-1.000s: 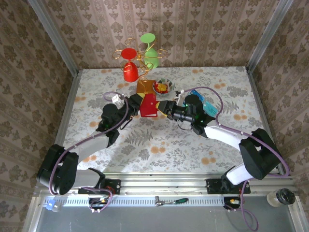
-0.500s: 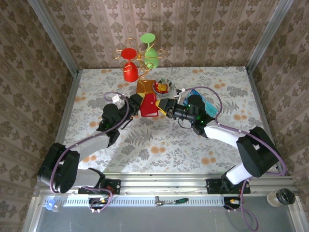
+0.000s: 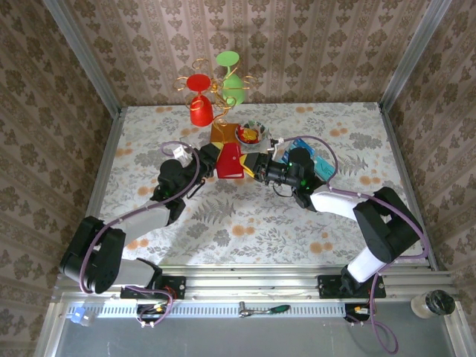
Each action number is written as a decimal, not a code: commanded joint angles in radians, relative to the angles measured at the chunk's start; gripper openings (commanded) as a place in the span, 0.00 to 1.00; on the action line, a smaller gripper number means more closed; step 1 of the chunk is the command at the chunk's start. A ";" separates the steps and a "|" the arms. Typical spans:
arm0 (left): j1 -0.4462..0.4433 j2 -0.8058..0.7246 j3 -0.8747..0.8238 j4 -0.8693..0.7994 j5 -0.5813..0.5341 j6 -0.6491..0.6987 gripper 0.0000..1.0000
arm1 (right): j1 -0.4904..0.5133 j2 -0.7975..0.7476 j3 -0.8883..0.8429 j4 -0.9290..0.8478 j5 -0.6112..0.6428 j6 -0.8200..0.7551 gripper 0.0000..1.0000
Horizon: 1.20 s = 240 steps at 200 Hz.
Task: Put the credit cards into the card holder
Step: Open the card holder at the center of the table.
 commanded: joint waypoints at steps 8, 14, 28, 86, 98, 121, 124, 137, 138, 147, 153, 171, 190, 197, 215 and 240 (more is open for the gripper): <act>-0.018 0.010 0.031 0.071 0.007 -0.013 0.00 | 0.006 0.012 0.000 0.094 -0.067 0.024 0.29; -0.018 0.013 0.031 0.073 0.006 -0.013 0.00 | 0.006 0.014 0.000 0.105 -0.071 0.028 0.29; -0.020 0.018 0.029 0.078 0.006 -0.015 0.00 | 0.006 0.021 0.002 0.138 -0.083 0.046 0.27; -0.025 0.034 0.024 0.091 0.002 -0.015 0.00 | 0.006 0.043 0.003 0.224 -0.103 0.095 0.09; -0.025 0.034 0.023 0.090 0.002 -0.013 0.00 | 0.005 0.040 0.005 0.221 -0.106 0.094 0.03; -0.025 0.033 0.017 0.088 0.003 -0.010 0.00 | 0.005 0.034 0.001 0.204 -0.106 0.087 0.00; -0.025 0.033 0.014 0.088 0.004 -0.010 0.00 | 0.004 0.033 0.002 0.201 -0.106 0.085 0.00; -0.024 0.031 0.009 0.085 0.010 -0.002 0.00 | 0.003 0.027 -0.002 0.190 -0.104 0.079 0.00; -0.023 0.031 0.008 0.084 0.010 -0.002 0.00 | 0.003 0.027 -0.003 0.189 -0.103 0.079 0.00; -0.021 0.029 0.001 0.079 0.013 0.007 0.07 | 0.000 0.022 -0.011 0.179 -0.098 0.072 0.00; -0.018 0.026 -0.005 0.073 0.014 0.010 0.18 | -0.001 0.015 -0.016 0.169 -0.094 0.067 0.00; -0.009 0.004 -0.027 0.042 0.018 0.039 0.49 | -0.007 0.000 -0.035 0.131 -0.083 0.043 0.00; 0.009 -0.044 -0.053 -0.038 0.025 0.088 0.73 | -0.011 -0.026 -0.054 0.074 -0.075 0.007 0.00; 0.018 -0.068 -0.064 -0.074 0.033 0.109 0.83 | -0.013 -0.035 -0.058 0.049 -0.073 -0.008 0.00; 0.047 -0.150 -0.088 -0.209 0.071 0.188 1.00 | -0.015 -0.066 -0.076 -0.031 -0.061 -0.052 0.00; 0.085 -0.321 -0.068 -0.571 0.072 0.375 1.00 | -0.015 -0.099 -0.103 -0.112 -0.044 -0.106 0.00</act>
